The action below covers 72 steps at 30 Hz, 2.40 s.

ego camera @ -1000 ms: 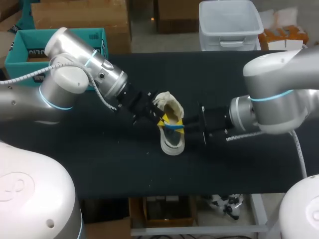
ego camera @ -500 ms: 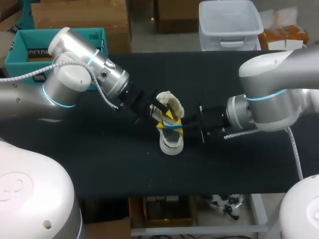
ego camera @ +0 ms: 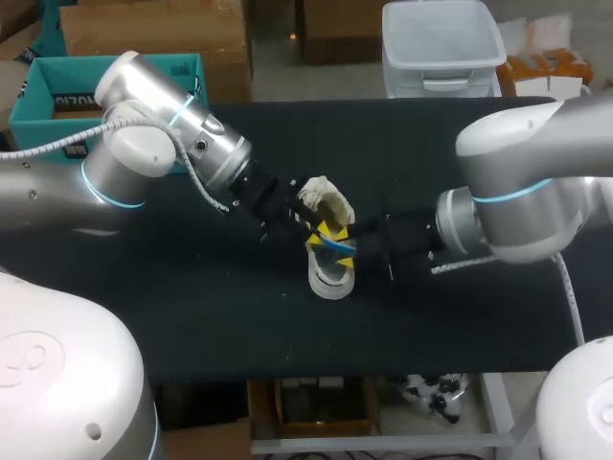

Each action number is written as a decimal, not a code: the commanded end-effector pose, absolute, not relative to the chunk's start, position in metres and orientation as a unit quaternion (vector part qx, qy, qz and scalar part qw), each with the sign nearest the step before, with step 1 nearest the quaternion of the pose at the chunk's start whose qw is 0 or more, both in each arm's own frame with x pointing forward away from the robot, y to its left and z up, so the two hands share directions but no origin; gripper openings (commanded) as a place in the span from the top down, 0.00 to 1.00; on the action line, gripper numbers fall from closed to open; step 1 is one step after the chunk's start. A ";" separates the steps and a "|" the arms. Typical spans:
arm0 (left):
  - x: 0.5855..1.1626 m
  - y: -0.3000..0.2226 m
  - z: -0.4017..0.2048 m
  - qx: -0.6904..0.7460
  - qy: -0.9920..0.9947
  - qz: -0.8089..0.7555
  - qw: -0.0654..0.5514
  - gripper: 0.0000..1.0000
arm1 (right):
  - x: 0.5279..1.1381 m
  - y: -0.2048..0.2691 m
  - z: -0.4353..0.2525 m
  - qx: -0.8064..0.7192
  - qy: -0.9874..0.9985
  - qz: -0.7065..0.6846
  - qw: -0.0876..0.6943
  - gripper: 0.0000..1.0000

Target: Open the shoe tongue, take the insole out of the shoe, put the insole back into the shoe, and pack the shoe into the shoebox

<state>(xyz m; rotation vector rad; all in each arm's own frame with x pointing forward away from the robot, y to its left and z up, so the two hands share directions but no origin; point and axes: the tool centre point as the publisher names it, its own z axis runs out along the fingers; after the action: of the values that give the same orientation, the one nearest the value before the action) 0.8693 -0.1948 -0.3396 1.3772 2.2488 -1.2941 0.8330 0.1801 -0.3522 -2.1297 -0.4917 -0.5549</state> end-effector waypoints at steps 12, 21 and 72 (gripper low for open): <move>0.879 -0.193 -0.351 0.447 0.771 -0.441 0.105 1.00 | 0.827 0.185 -0.337 -0.869 -0.192 -0.221 0.398 1.00; 0.886 -0.191 -0.355 0.441 0.774 -0.439 0.113 1.00 | 0.833 0.186 -0.344 -0.874 -0.190 -0.221 0.388 1.00; 0.883 -0.112 -0.259 0.343 0.826 -0.443 0.060 0.00 | 0.817 0.189 -0.372 -0.937 -0.227 -0.240 0.118 0.16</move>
<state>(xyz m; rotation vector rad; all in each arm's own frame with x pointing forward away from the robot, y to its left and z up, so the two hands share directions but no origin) 0.8898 -0.1147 -0.2612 1.0615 2.5040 -1.3578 0.8228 0.1835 -0.3856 -2.5844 -0.6623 -0.7262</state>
